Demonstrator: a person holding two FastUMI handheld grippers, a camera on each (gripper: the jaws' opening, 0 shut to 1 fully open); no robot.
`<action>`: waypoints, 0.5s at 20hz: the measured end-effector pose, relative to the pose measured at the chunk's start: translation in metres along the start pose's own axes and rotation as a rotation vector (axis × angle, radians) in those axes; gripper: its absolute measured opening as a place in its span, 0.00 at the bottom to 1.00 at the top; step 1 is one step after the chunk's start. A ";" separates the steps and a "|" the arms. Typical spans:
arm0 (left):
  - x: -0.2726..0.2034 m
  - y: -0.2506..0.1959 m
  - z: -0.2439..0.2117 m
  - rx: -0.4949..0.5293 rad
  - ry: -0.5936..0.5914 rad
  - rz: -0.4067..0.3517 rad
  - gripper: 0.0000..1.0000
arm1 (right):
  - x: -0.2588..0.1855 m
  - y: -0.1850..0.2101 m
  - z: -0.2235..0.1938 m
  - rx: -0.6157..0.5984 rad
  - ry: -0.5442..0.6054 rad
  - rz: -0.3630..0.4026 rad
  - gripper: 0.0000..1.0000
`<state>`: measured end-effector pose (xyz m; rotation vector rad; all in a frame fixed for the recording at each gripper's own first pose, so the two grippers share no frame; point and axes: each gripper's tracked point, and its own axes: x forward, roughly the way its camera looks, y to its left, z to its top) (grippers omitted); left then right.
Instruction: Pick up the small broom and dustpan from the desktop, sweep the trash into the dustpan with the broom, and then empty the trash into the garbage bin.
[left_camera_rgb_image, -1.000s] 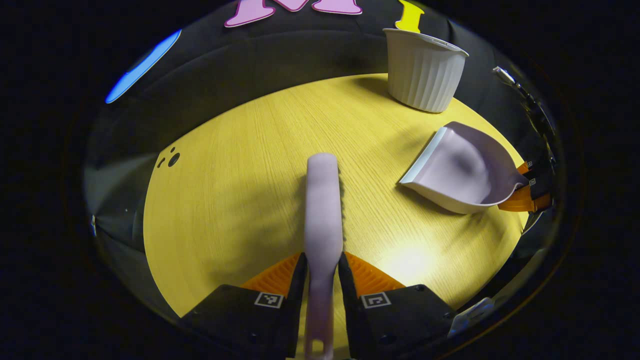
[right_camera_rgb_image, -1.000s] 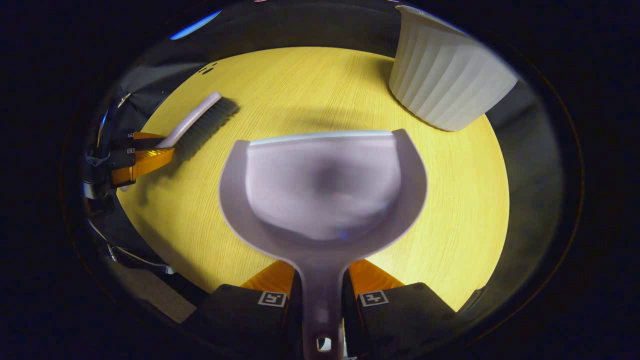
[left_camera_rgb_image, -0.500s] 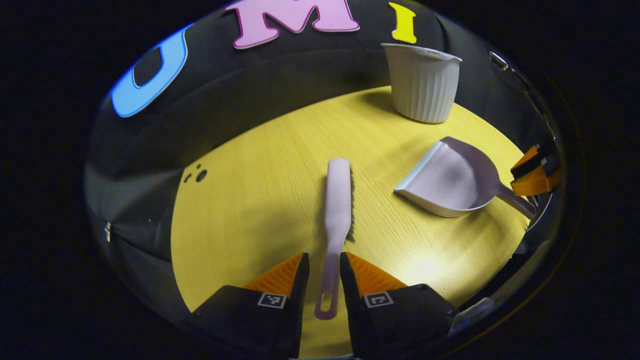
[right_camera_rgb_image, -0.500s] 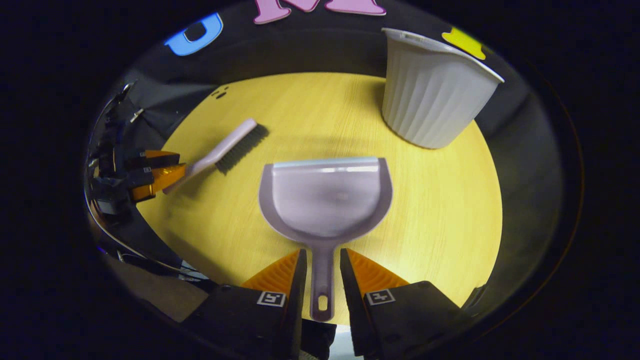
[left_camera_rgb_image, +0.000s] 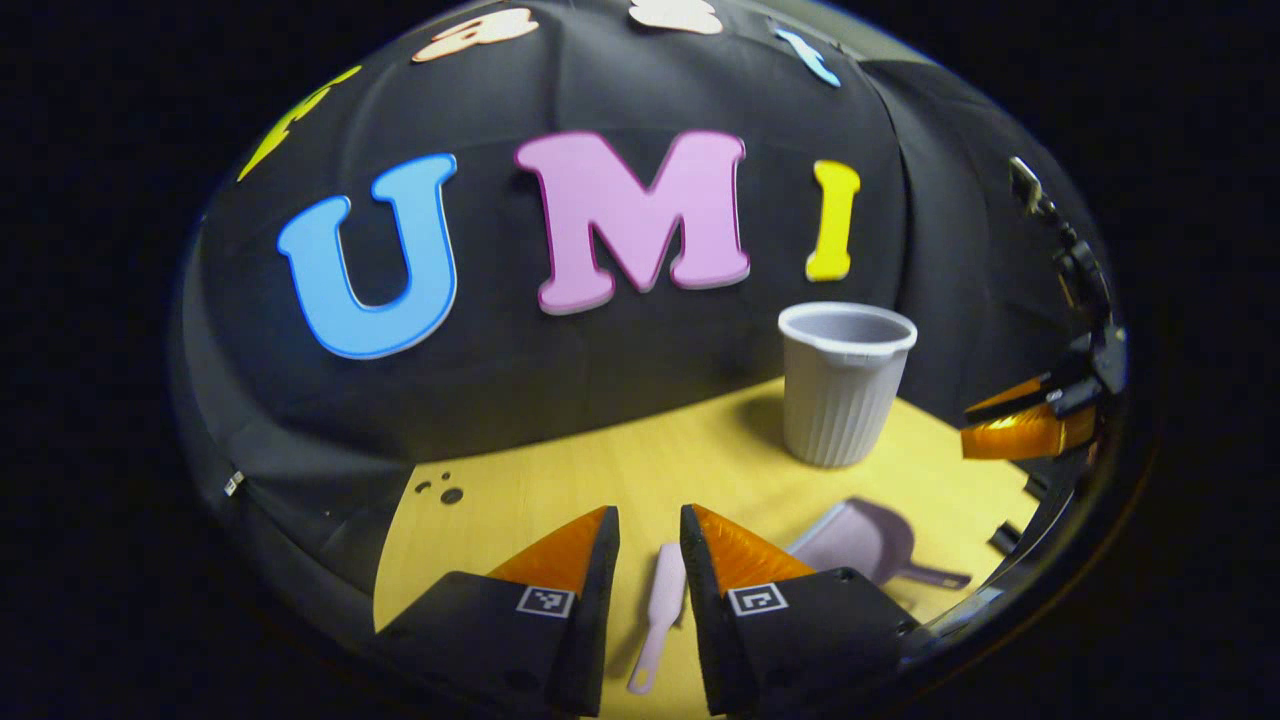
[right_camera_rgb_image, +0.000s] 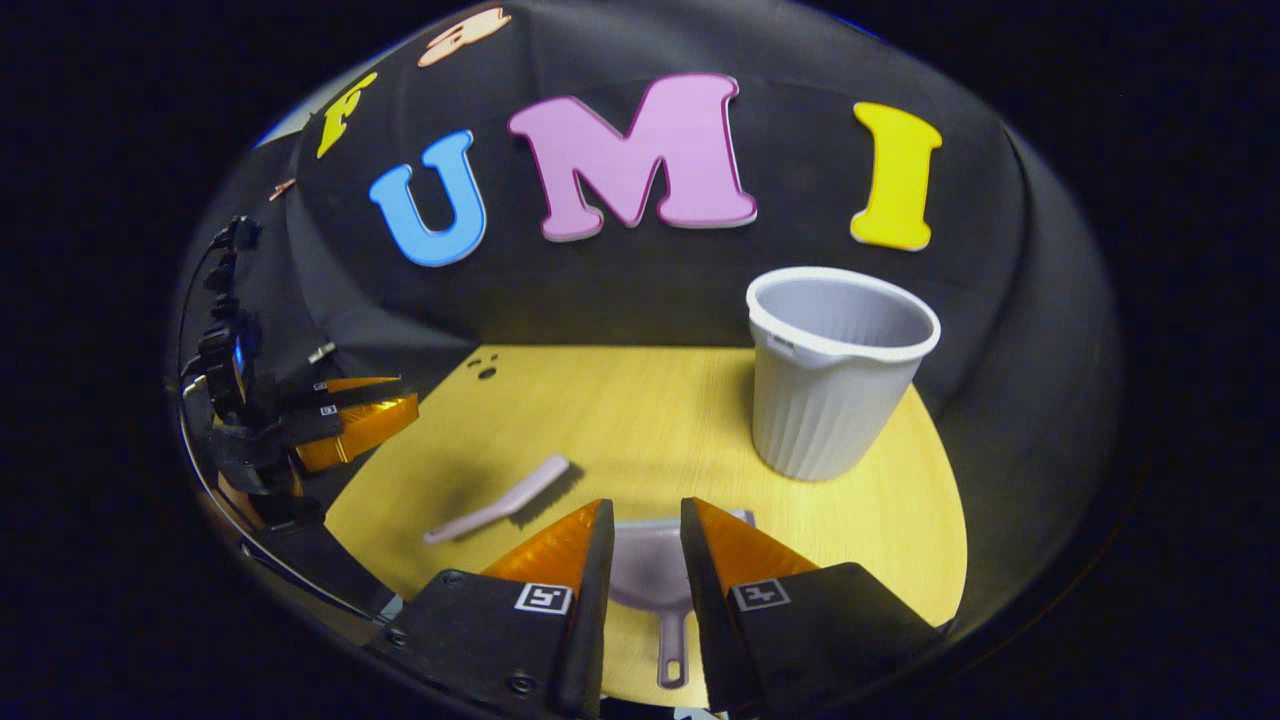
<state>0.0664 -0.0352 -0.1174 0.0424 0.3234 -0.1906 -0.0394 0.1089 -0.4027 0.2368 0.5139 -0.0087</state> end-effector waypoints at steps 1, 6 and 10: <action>-0.004 -0.004 0.020 -0.017 -0.043 -0.007 0.41 | -0.005 -0.001 0.014 -0.010 -0.046 -0.011 0.43; -0.023 -0.006 0.065 -0.019 -0.162 -0.018 0.41 | -0.030 -0.003 0.068 -0.091 -0.219 -0.065 0.43; -0.032 -0.009 0.058 -0.063 -0.153 -0.031 0.41 | -0.034 0.019 0.075 -0.137 -0.262 -0.068 0.43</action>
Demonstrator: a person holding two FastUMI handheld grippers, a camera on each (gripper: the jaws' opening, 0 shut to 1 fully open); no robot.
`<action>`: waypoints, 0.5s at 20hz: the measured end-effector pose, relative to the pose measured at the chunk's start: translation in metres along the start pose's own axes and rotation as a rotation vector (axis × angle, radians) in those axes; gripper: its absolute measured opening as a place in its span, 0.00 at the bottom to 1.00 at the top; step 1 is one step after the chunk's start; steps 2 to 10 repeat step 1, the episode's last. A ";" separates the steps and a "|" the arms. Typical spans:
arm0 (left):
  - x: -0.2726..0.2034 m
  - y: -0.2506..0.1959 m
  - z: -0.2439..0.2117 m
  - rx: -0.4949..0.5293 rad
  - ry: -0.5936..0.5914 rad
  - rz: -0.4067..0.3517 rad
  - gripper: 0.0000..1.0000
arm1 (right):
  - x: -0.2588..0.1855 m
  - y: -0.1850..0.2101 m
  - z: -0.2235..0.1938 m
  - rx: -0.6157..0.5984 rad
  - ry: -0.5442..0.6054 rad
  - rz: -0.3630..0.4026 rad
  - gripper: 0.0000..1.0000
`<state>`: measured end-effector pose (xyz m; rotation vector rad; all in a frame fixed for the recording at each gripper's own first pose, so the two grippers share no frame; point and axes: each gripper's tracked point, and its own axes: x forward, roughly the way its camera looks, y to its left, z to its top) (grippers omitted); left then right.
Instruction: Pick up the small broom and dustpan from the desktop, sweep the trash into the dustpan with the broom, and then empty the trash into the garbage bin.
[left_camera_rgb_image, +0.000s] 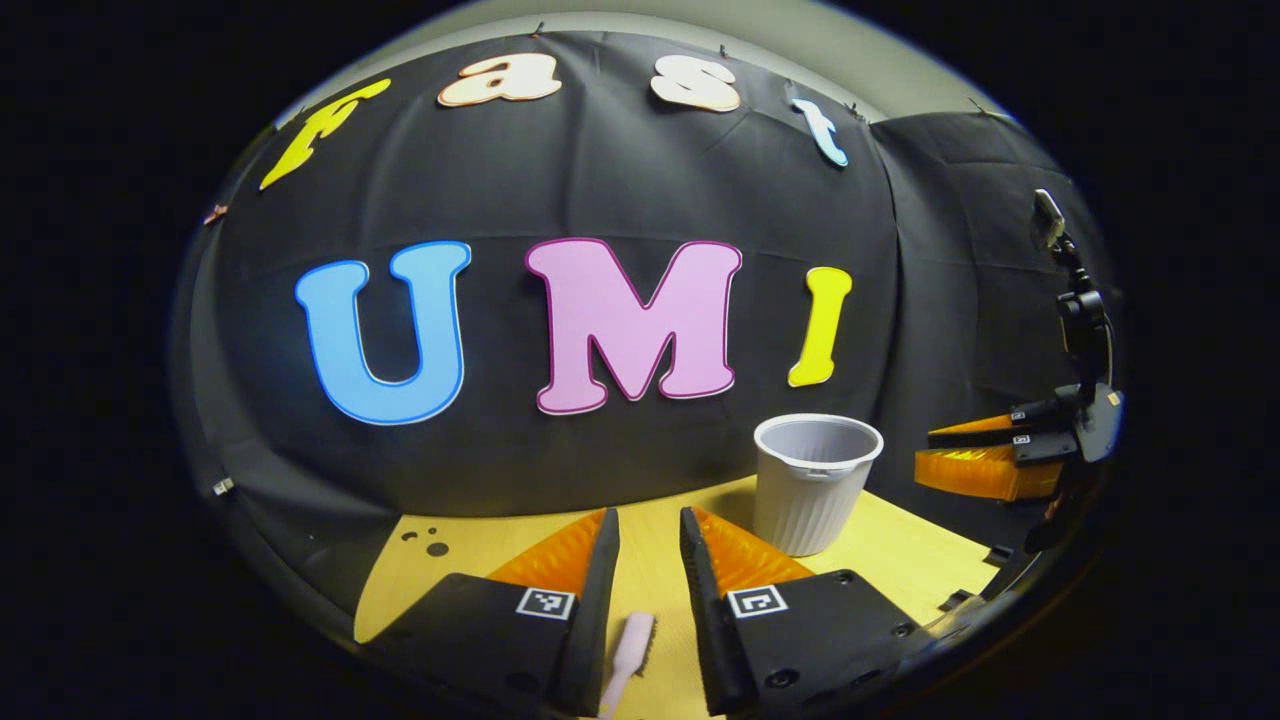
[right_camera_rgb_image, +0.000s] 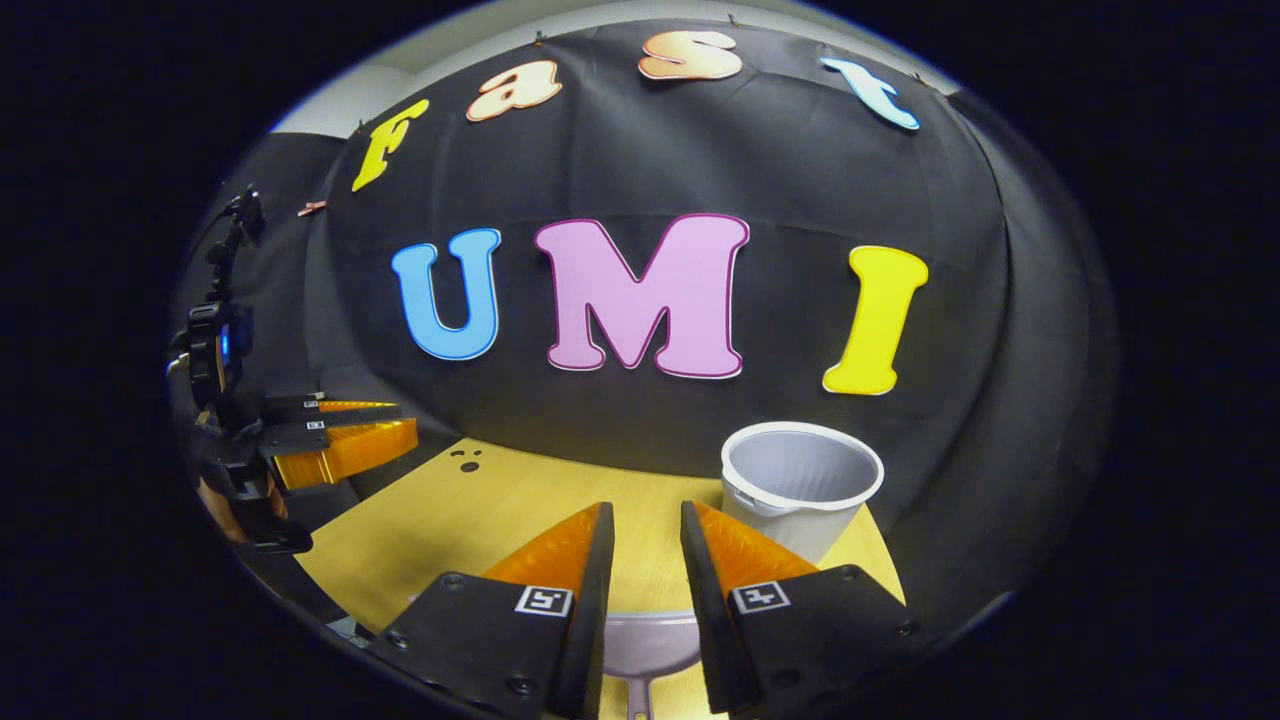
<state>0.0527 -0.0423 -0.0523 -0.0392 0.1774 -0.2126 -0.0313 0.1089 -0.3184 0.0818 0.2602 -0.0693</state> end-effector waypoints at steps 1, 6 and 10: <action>-0.003 0.001 -0.002 -0.013 0.004 -0.003 0.41 | -0.001 0.005 -0.001 -0.003 0.003 0.000 0.43; -0.003 0.001 -0.002 -0.013 0.004 -0.003 0.41 | -0.001 0.005 -0.001 -0.003 0.003 0.000 0.43; -0.003 0.001 -0.002 -0.013 0.004 -0.003 0.41 | -0.001 0.005 -0.001 -0.003 0.003 0.000 0.43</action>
